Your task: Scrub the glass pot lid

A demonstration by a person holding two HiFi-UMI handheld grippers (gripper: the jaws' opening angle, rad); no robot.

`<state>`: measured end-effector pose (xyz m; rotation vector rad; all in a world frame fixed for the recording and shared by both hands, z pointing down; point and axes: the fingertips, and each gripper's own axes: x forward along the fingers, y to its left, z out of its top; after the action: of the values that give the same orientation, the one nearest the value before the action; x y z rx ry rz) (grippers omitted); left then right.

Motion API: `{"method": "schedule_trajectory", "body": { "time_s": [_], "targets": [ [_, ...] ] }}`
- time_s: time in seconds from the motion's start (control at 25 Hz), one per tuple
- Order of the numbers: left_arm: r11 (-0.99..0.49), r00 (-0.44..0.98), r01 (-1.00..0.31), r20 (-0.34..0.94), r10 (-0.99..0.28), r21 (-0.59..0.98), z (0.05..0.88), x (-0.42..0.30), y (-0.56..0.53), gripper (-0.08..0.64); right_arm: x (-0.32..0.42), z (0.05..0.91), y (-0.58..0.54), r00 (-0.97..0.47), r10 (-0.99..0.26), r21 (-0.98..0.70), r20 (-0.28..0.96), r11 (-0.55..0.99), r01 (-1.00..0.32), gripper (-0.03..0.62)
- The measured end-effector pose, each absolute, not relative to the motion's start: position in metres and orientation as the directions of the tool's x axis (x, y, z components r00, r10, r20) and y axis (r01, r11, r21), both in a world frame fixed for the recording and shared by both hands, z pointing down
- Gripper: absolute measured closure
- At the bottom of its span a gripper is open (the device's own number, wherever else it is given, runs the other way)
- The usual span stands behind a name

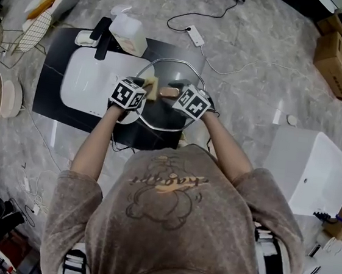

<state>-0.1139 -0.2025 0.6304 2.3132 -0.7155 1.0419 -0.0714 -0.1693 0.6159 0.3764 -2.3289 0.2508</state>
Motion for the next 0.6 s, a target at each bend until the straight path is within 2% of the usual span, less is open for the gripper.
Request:
{"method": "schedule_trajectory", "body": {
  "time_s": [0.6],
  "targets": [
    [-0.617,0.536,-0.748,0.771,-0.345,0.244,0.631,-0.093,-0.128,0.495,-0.068,0.614,-0.166,-0.656,-0.156,-0.104,0.738,0.935,-0.34,0.372]
  ]
}}
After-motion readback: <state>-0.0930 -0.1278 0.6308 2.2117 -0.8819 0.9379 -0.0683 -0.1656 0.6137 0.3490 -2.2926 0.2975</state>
